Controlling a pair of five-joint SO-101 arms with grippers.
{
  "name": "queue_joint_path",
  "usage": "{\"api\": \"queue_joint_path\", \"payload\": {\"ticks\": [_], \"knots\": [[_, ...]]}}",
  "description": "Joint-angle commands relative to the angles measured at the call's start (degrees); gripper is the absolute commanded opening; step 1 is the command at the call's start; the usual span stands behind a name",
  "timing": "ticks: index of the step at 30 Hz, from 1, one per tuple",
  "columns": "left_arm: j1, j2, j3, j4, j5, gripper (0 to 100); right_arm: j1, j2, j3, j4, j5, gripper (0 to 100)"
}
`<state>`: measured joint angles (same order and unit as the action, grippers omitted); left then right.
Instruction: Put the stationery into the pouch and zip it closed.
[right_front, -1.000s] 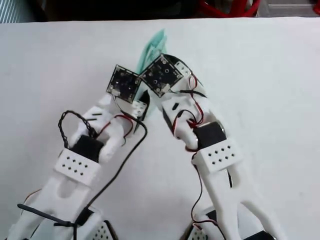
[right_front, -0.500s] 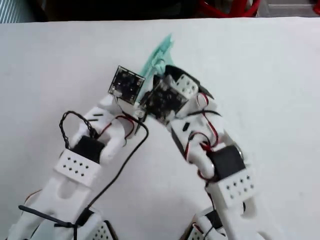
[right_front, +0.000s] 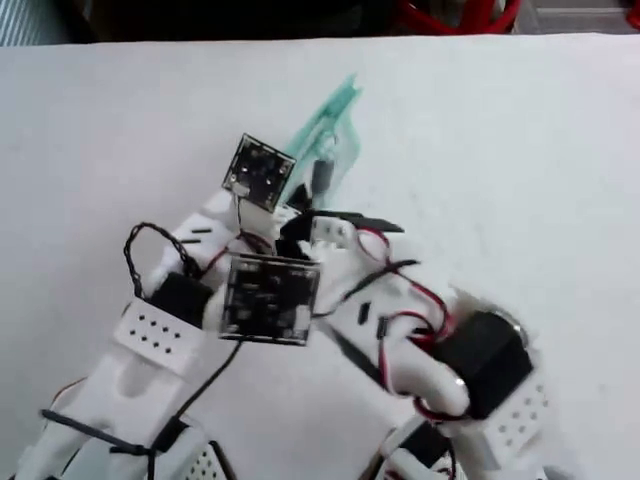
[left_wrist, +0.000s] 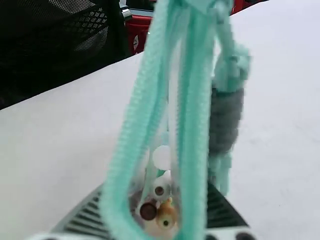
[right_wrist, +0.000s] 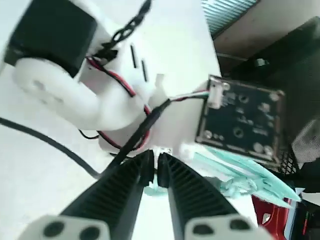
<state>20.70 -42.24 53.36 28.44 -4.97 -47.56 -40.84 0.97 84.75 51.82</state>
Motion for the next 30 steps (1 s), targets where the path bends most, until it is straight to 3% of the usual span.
{"api": "queue_joint_path", "payload": {"ticks": [1,4,7,14,20,30], "knots": [[0.66,-0.31,-1.05,-0.53,0.62,5,-1.98,2.86,-7.38,2.15,0.09,1.9],[0.4,-0.31,-1.14,-0.26,0.53,5,2.51,4.53,-11.52,1.98,0.18,1.9],[-0.22,-0.31,-1.05,-0.18,0.53,5,11.74,5.23,-12.75,-1.98,-2.2,1.9],[-0.31,-0.57,-0.88,-0.18,0.7,5,28.97,5.05,-3.78,-16.13,-27.78,2.2],[-0.22,-0.4,-0.88,-0.26,0.7,5,25.8,2.33,10.2,-20.62,-33.76,21.4],[-0.22,-0.31,-0.79,-0.18,0.7,5,17.89,1.27,9.41,-25.1,-34.55,19.1]]}}
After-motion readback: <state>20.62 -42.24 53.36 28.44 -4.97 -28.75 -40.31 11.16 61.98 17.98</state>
